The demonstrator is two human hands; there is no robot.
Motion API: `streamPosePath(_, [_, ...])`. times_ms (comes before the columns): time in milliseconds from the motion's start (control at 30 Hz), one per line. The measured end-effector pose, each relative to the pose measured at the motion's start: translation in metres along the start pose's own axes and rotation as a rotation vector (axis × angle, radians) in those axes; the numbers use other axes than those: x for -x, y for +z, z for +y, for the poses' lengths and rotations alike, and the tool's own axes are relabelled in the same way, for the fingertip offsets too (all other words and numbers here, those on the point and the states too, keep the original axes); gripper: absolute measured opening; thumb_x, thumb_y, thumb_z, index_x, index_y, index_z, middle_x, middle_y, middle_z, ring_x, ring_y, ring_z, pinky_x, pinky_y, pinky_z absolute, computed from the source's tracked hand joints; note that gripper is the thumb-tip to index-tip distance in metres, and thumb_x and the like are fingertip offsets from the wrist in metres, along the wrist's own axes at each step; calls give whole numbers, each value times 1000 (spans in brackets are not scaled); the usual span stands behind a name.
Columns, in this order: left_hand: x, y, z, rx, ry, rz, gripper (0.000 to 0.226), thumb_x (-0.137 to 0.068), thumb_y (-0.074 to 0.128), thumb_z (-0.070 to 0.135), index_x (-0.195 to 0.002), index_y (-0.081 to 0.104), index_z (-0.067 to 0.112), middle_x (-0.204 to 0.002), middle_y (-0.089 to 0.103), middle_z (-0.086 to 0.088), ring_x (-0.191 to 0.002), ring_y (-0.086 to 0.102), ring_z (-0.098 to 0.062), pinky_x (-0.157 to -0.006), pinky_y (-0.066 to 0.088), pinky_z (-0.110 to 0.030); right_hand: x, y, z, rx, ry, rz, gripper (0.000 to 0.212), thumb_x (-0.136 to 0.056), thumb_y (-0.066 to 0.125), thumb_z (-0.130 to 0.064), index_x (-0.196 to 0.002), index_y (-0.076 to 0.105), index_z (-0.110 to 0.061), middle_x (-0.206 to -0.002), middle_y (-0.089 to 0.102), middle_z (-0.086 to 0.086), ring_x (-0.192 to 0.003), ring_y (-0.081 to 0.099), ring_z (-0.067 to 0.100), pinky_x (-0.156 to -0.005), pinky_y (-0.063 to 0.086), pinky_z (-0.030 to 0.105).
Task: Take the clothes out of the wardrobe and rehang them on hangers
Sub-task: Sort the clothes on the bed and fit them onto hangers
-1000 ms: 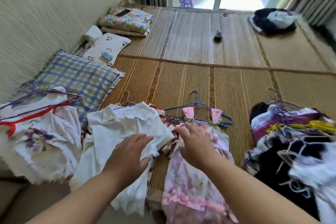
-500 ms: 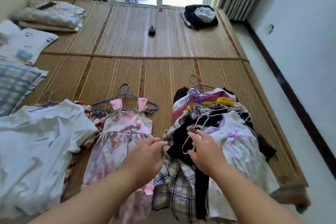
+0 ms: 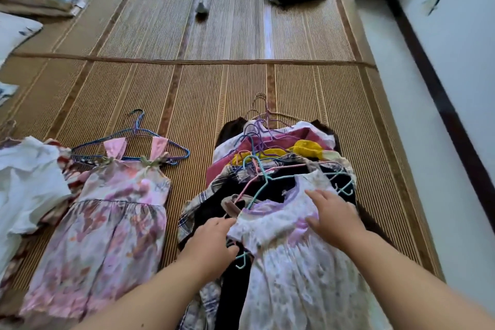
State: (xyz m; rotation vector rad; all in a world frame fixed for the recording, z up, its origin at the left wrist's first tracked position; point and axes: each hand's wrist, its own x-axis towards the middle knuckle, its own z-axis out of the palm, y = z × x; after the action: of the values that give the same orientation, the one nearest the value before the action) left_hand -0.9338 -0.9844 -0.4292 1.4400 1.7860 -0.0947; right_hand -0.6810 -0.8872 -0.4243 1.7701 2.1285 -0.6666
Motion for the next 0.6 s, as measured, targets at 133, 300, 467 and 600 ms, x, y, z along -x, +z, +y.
streamPosePath(133, [-35,13,-2,19,-50,-33,65,-84,55,43,-144,30,38,-140,40,7,-129,41,-18,-105,39,-40,-57,3,6,29,-48,-15,59,-93,46,-37,-148,23,-30,-154,24,-9,-140,24,15,-110,26,48])
streamPosePath(300, [-63,34,-1,54,-84,-75,72,-86,55,44,-147,18,38,-141,39,5,-129,39,-23,-105,38,-41,-111,12,8,20,15,-78,49,-99,30,-26,-147,23,-28,-153,27,-3,-143,17,20,-110,13,61])
streamPosePath(467, [-59,36,1,171,-139,0,74,-88,57,38,-149,16,32,-142,44,5,-128,43,-22,-103,39,-36,-108,13,8,102,-119,19,33,-99,38,-32,-129,51,-34,-119,56,0,-123,40,25,-108,20,50])
streamPosePath(600, [-43,22,3,348,-134,35,62,-94,50,32,-149,21,33,-138,51,5,-120,51,-14,-90,40,-24,-77,-10,14,-244,-248,147,20,-92,57,-24,-109,70,-23,-93,62,4,-95,57,27,-81,46,37])
